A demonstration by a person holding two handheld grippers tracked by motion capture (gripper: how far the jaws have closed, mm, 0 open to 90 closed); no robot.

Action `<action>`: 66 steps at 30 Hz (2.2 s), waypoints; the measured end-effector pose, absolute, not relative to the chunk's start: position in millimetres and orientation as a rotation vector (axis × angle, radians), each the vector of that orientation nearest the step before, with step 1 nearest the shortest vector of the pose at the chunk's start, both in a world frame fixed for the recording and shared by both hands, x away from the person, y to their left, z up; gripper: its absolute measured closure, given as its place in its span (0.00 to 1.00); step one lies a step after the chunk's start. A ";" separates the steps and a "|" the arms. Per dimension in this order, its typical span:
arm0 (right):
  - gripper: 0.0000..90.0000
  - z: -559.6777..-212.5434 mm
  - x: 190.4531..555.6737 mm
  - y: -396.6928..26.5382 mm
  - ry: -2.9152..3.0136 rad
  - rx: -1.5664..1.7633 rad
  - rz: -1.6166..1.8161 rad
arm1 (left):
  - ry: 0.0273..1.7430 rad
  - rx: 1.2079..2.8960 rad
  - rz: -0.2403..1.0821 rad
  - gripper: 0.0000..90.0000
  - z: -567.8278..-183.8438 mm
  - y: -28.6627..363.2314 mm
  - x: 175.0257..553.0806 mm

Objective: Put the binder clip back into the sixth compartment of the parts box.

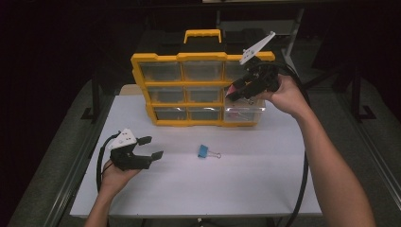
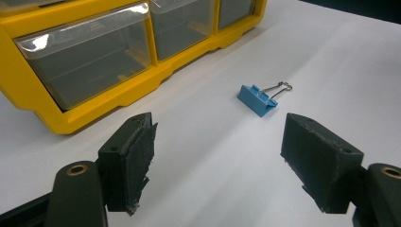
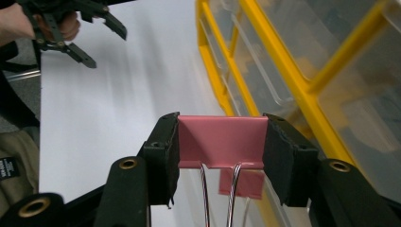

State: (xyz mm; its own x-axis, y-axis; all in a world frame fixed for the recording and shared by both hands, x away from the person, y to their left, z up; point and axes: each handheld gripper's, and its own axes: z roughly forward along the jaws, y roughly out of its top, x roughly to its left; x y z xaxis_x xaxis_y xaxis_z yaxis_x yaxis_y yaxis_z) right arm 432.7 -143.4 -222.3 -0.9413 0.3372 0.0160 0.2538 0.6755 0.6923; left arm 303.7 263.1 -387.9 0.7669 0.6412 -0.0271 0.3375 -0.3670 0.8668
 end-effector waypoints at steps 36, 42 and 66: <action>0.54 -241.2 448.2 -159.9 2.746 0.563 1.056 | 0.748 1.962 0.389 0.29 -388.1 262.2 302.9; 0.54 -246.6 449.2 -160.4 2.749 0.562 1.041 | 0.750 1.966 0.385 0.29 -388.1 262.1 302.9; 0.54 -254.0 450.7 -158.9 2.768 0.599 1.014 | 0.747 1.964 0.388 0.29 -388.1 262.4 303.2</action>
State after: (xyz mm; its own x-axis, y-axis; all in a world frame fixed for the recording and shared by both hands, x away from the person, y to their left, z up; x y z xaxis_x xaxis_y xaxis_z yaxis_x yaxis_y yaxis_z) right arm 450.7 -158.9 -254.0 -0.9121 0.4098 0.0112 0.3202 0.6949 0.6439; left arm 303.2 262.4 -388.1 0.7616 0.6469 -0.0382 0.3401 -0.3488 0.8733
